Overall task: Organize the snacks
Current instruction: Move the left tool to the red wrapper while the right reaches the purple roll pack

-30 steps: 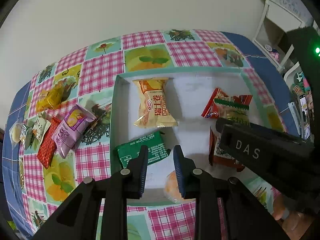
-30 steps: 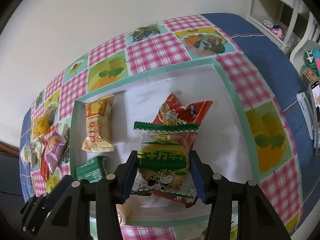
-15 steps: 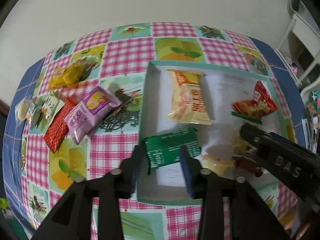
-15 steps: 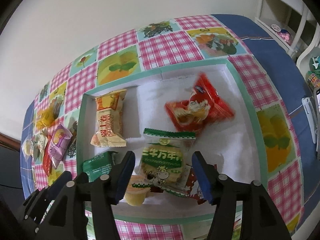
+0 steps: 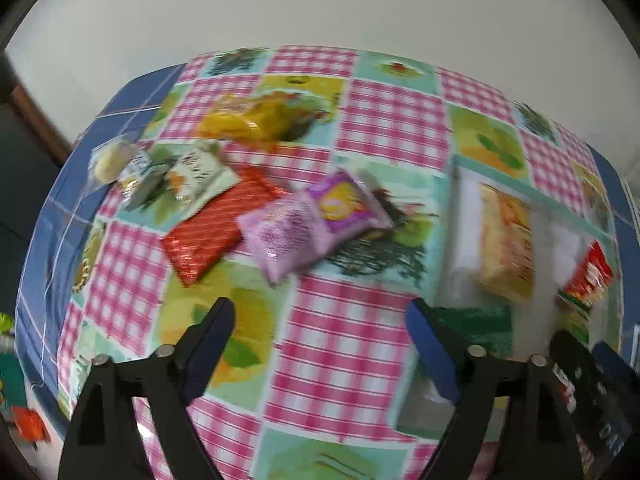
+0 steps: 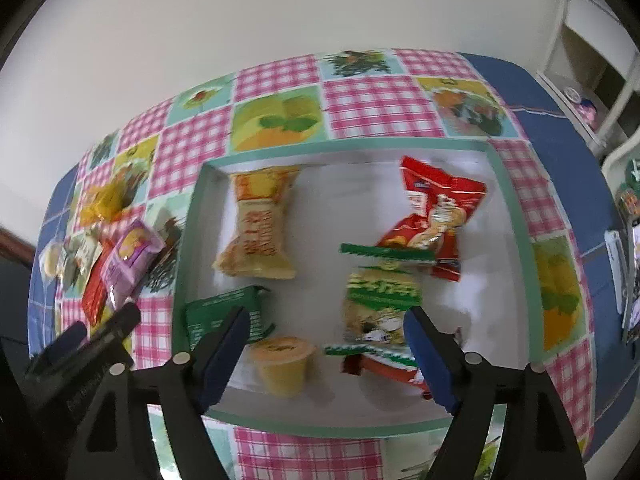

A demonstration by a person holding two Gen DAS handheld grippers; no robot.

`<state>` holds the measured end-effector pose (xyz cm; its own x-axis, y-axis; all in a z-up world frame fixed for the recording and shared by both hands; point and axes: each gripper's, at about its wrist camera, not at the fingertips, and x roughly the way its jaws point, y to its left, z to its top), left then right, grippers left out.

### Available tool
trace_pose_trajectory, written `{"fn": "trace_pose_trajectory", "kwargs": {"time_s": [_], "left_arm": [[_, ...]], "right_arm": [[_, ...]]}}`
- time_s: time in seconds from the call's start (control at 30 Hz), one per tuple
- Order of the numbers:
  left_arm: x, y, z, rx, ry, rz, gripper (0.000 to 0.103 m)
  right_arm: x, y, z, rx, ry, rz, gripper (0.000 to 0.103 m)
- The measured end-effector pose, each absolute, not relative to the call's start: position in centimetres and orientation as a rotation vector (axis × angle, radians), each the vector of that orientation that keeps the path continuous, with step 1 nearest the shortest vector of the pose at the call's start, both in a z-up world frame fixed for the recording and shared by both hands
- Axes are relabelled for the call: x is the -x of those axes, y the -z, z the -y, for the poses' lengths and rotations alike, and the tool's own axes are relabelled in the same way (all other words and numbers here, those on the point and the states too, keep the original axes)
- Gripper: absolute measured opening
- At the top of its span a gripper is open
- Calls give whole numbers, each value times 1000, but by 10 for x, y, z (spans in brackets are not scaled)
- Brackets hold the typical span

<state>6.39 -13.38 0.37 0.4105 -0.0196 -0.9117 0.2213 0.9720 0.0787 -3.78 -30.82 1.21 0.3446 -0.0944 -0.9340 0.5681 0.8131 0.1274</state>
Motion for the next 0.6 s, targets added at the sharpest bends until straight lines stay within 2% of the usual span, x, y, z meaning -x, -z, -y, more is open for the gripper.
{"fn": "trace_pose_trajectory", "kwargs": {"time_s": [0.13,0.23,0.6], "left_arm": [[-73,-7,114,-156,99,-1121,99],[-78,-9,102,-133,71,-1112,99],[-93,-8,67,-40,-9,-1123,102]], "right_arm": [[32,-12,297,-457,427,-1148,85],[28,-11,290,-448,415,-1148,102],[17,-12,268,-420,373,-1117,103]]}}
